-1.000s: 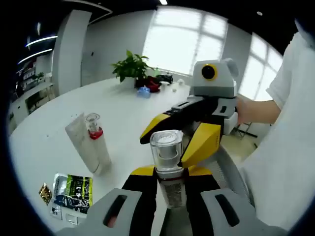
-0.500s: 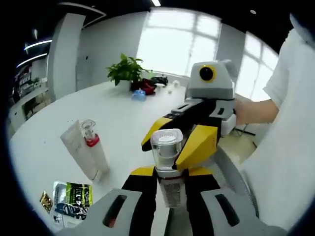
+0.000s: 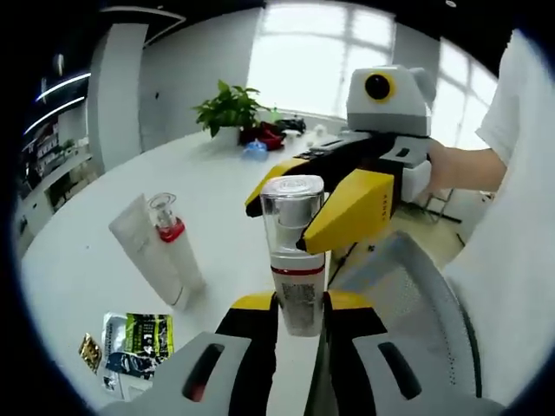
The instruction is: Arrange the skincare products in the storage area until every visible bottle or jar stands upright without overlapping.
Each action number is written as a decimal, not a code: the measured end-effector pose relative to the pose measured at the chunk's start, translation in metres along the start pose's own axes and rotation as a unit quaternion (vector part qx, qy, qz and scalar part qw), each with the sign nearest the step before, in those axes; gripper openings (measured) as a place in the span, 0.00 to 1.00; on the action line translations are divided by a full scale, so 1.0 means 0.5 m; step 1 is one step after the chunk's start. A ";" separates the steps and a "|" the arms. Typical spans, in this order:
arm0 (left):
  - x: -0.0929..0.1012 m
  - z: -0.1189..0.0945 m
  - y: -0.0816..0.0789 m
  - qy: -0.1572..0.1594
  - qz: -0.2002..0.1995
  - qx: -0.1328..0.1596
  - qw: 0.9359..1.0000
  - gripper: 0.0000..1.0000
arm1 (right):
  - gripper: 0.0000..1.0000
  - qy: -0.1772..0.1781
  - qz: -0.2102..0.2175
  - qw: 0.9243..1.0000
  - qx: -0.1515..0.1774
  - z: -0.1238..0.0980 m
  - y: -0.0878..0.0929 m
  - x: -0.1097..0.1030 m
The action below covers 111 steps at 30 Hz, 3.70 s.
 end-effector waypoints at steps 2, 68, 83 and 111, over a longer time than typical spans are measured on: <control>-0.005 0.006 0.003 -0.005 0.008 -0.009 1.000 0.17 | 0.21 0.005 -0.008 1.000 -0.011 0.003 0.005 0.003; -0.227 0.228 0.056 -0.018 0.034 -0.083 0.996 0.18 | 0.22 0.107 -0.074 0.982 -0.136 0.097 0.120 0.208; -0.237 0.234 0.052 -0.027 0.030 -0.087 0.995 0.18 | 0.22 0.110 -0.077 0.982 -0.132 0.101 0.117 0.225; -0.246 0.232 0.052 -0.043 0.022 -0.086 0.995 0.17 | 0.27 0.115 -0.054 0.980 -0.151 0.093 0.139 0.232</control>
Point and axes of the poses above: the point that each gripper's makers call its tool centre point, and the gripper's own axes: z roughly forward along the fingers, x roughly to its right, y roughly out of its underside, the point moved 10 cm from there along -z, roughly backward along the fingers, and after that the axes turned 3 degrees about -x, right-handed, at the moved point
